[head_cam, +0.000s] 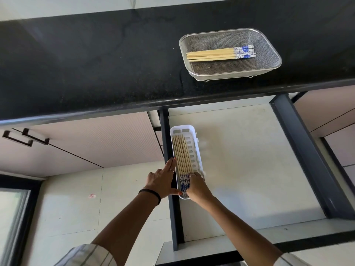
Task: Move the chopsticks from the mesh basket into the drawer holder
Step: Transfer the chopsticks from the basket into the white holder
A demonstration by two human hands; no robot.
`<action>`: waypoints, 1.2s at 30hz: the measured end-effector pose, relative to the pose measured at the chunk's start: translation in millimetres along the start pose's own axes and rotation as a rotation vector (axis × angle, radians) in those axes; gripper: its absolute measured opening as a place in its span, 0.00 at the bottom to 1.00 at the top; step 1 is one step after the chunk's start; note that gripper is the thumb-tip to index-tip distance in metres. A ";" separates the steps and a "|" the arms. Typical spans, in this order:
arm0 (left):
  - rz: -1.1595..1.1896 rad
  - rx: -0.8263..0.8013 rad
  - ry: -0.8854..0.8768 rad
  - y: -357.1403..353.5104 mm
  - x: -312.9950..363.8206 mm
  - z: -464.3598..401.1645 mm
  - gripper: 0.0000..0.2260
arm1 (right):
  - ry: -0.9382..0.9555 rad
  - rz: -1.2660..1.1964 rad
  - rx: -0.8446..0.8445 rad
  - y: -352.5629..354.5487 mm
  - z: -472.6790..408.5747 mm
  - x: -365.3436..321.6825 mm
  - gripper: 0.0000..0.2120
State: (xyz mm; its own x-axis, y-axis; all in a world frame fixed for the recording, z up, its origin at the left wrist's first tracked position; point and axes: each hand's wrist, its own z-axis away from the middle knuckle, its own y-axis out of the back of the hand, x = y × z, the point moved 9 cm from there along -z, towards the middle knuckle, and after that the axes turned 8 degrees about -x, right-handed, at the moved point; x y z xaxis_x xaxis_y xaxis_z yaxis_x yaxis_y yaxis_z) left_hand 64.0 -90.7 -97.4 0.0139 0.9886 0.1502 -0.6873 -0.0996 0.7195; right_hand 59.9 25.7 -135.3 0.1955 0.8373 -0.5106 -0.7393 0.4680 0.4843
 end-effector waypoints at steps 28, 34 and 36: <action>-0.006 -0.007 0.007 0.7 0.5 -1.5 0.54 | 0.059 0.106 0.038 -4.0 -4.7 -5.9 0.37; -0.008 -0.014 0.011 -0.1 0.6 -1.7 0.54 | -0.036 -0.087 0.106 6.9 -17.9 -6.9 0.27; -0.012 -0.019 0.014 -0.2 0.9 -1.5 0.54 | -0.079 -0.118 0.100 6.8 -22.0 -6.3 0.24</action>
State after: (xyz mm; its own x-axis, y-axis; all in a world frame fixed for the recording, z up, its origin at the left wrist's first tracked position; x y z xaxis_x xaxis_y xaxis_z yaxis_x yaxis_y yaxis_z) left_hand 63.1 -89.6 -98.4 0.0126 0.9912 0.1318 -0.7006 -0.0853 0.7084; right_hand 39.5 17.4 -144.5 0.3297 0.7927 -0.5128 -0.6412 0.5867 0.4946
